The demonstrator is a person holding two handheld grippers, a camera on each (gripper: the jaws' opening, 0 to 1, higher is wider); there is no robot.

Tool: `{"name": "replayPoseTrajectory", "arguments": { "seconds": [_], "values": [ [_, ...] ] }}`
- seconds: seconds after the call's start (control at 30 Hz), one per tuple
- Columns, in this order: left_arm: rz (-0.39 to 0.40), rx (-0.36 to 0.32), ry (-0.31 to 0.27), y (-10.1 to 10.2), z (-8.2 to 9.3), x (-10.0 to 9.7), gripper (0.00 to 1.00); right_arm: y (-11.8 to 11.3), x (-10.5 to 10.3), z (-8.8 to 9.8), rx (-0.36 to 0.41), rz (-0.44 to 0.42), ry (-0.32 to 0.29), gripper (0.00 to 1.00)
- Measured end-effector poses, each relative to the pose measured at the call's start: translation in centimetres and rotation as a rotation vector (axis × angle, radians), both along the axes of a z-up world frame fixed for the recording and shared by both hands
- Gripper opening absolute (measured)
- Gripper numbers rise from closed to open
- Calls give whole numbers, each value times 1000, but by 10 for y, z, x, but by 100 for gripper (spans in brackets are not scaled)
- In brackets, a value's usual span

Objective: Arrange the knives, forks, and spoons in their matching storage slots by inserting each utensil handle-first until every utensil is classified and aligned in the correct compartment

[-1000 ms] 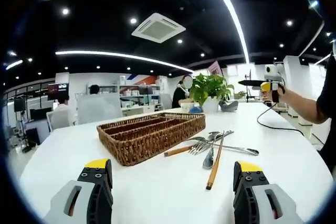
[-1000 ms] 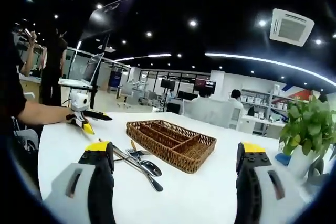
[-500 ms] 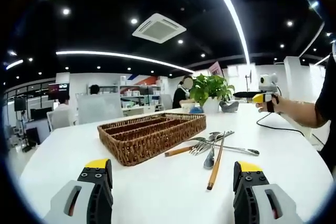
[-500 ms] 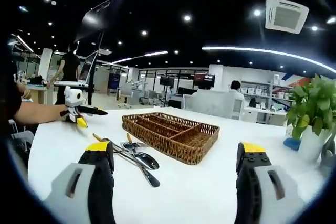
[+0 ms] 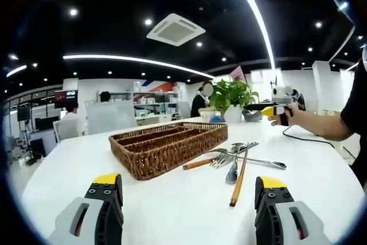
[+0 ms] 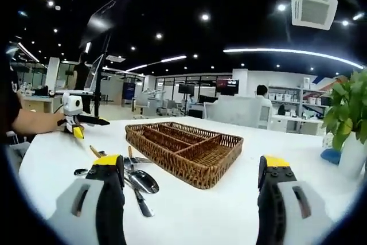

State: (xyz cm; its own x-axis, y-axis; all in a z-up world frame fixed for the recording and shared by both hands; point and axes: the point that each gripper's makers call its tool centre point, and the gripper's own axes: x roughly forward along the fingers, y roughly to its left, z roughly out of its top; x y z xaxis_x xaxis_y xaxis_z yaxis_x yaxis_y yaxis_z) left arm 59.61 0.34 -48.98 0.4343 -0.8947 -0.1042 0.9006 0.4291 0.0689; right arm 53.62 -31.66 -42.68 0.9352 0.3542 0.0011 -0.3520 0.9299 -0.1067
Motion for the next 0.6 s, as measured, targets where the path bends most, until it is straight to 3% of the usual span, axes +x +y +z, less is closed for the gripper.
{"name": "replayPoseTrajectory", "arguments": {
  "seconds": [0.1, 0.17, 0.2, 0.23, 0.27, 0.33, 0.6],
  "values": [
    [12, 3, 6, 0, -1, 3, 100, -2, -4, -10, 17, -7, -7, 100],
    [11, 14, 8, -1, -3, 3, 100, 3, -7, -26, 30, 10, 29, 100],
    [10, 17, 9, -1, -3, 4, 100, 7, -10, -35, -3, 26, 70, 100],
    [11, 19, 11, -1, -4, 4, 100, 12, -12, -36, -66, 47, 39, 100],
    [12, 19, 14, -1, -4, 5, 100, 11, -12, -38, -78, 52, 31, 100],
    [13, 21, 19, -1, -4, 6, 100, 18, -13, -46, -50, 80, 71, 100],
    [17, 45, 4, -2, -6, 4, 100, 17, -10, -41, -29, 80, 60, 100]
  ]
}}
